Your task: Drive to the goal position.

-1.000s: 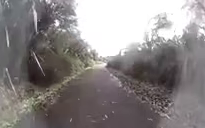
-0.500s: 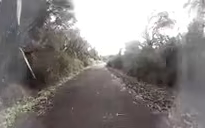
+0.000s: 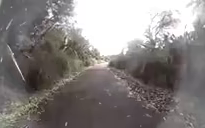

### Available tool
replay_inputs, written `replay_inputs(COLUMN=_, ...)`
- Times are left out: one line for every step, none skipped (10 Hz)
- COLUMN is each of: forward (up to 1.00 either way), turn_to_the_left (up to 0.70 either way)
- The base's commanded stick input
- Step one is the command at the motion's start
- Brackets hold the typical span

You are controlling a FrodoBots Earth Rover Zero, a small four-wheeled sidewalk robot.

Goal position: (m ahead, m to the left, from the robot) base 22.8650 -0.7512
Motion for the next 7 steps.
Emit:
replay_inputs(forward=0.7, turn_to_the_left=-0.22)
replay_inputs(forward=0.7, turn_to_the_left=0.0)
replay_inputs(forward=0.7, turn_to_the_left=0.0)
replay_inputs(forward=0.7, turn_to_the_left=0.0)
replay_inputs(forward=0.7, turn_to_the_left=-0.03)
replay_inputs(forward=0.7, turn_to_the_left=-0.15)
replay_inputs(forward=0.7, turn_to_the_left=-0.25)
